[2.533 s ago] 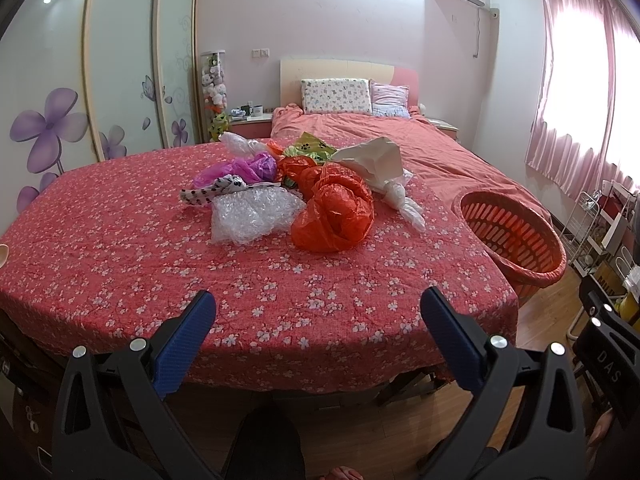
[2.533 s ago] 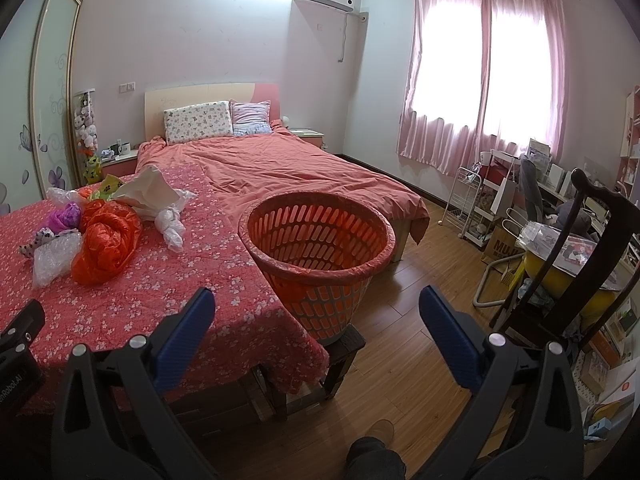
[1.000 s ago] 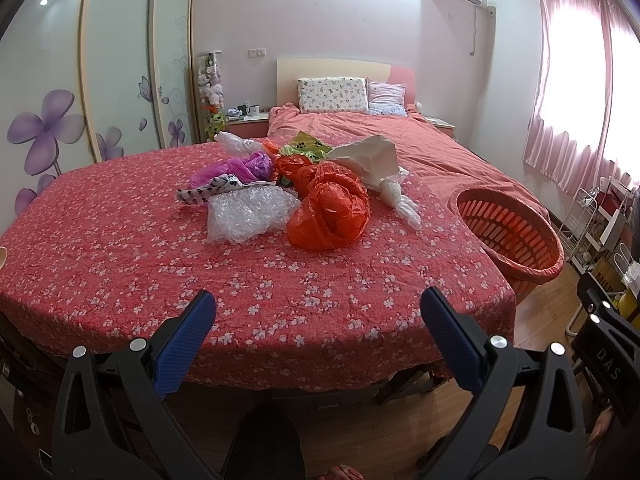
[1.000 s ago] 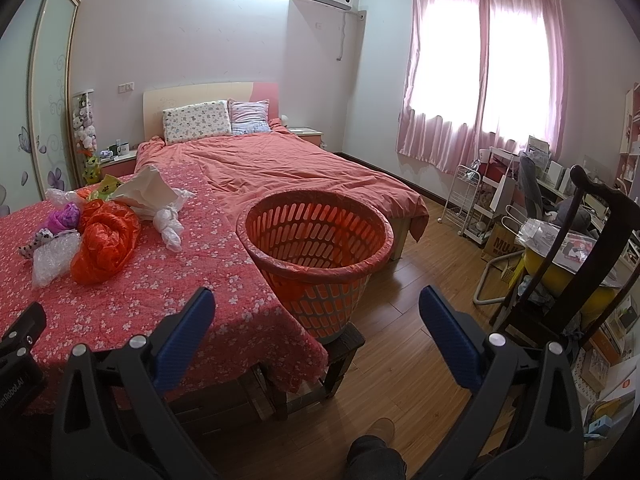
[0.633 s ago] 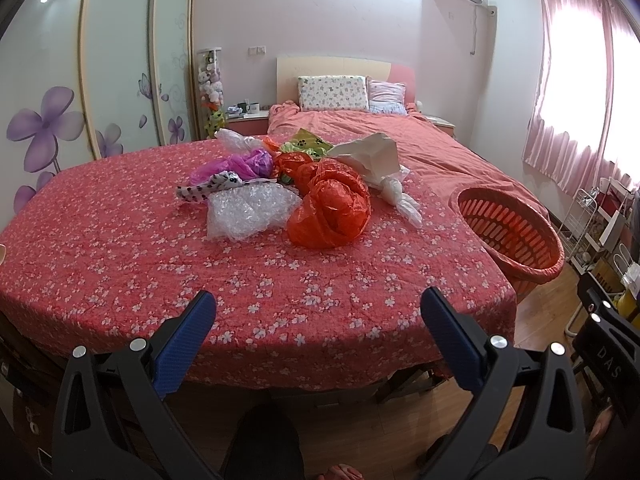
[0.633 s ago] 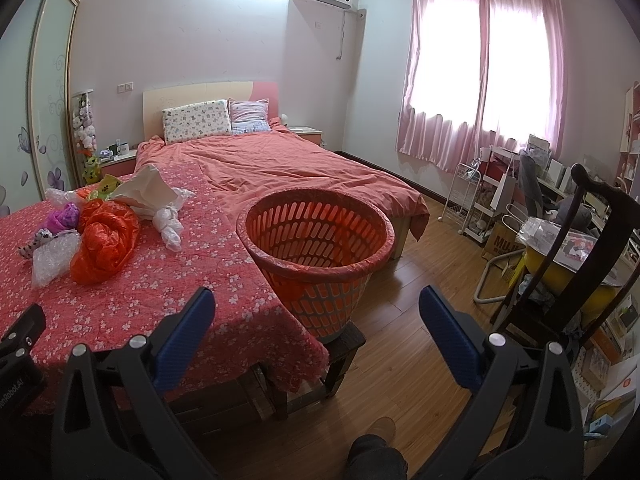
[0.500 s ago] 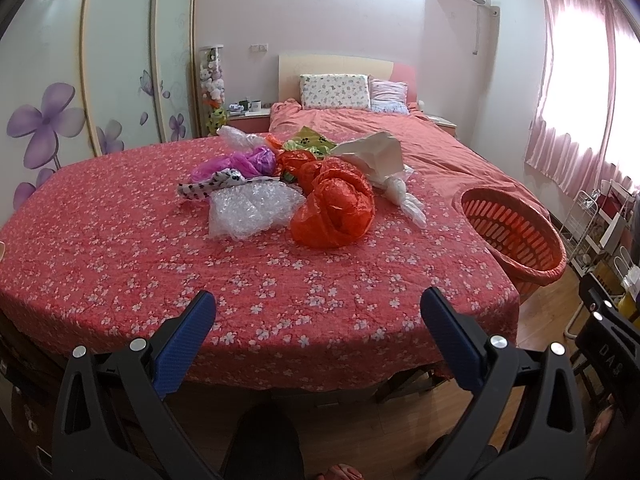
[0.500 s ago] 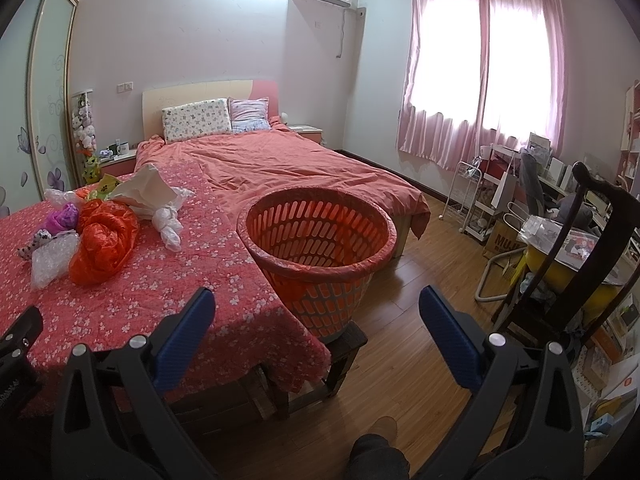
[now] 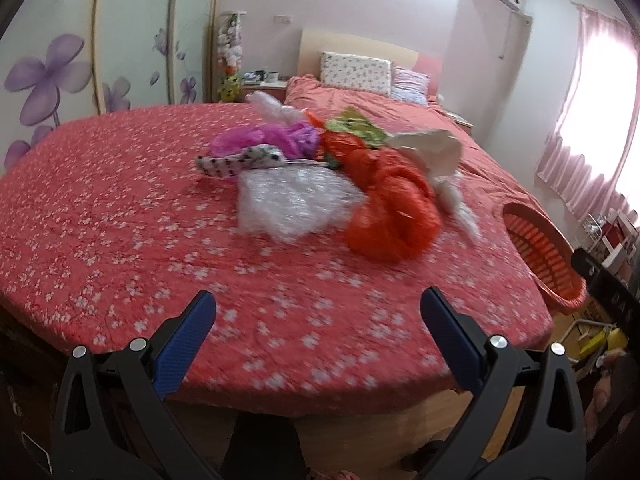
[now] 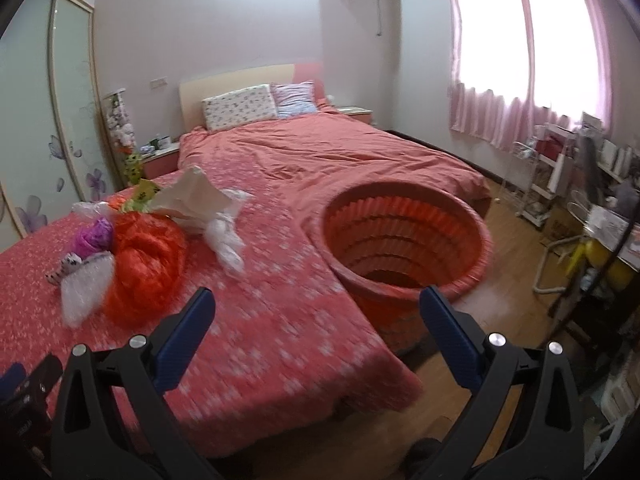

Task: Collect trash
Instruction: 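Reach the right gripper to the white plastic bag and grasp it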

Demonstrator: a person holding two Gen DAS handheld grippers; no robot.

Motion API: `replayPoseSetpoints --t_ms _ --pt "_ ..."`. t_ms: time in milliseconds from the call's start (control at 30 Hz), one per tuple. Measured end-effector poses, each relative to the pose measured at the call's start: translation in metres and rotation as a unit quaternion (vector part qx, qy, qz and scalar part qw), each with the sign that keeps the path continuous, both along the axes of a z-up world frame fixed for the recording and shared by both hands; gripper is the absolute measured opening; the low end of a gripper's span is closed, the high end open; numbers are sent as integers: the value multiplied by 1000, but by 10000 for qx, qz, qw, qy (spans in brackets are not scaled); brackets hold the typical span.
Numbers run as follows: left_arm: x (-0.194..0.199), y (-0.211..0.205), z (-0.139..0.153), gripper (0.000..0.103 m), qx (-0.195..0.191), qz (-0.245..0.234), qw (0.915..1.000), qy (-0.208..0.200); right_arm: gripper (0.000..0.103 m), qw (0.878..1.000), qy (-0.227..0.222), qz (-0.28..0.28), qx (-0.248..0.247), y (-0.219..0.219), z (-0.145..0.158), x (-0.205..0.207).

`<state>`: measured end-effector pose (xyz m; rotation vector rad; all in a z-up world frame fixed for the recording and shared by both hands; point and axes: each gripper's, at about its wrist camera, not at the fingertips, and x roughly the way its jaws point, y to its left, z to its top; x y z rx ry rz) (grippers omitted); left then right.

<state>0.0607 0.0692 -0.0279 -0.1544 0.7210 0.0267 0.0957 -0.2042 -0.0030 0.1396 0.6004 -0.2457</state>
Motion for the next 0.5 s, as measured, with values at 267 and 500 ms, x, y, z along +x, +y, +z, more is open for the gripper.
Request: replayPoseSetpoints --t_ms 267,500 --pt "24 40 -4 101 47 516 9986 42 89 9981 227 560 113 23 -13 83" --pt "48 61 -6 101 78 522 9986 59 66 9938 621 848 357 39 -38 149"
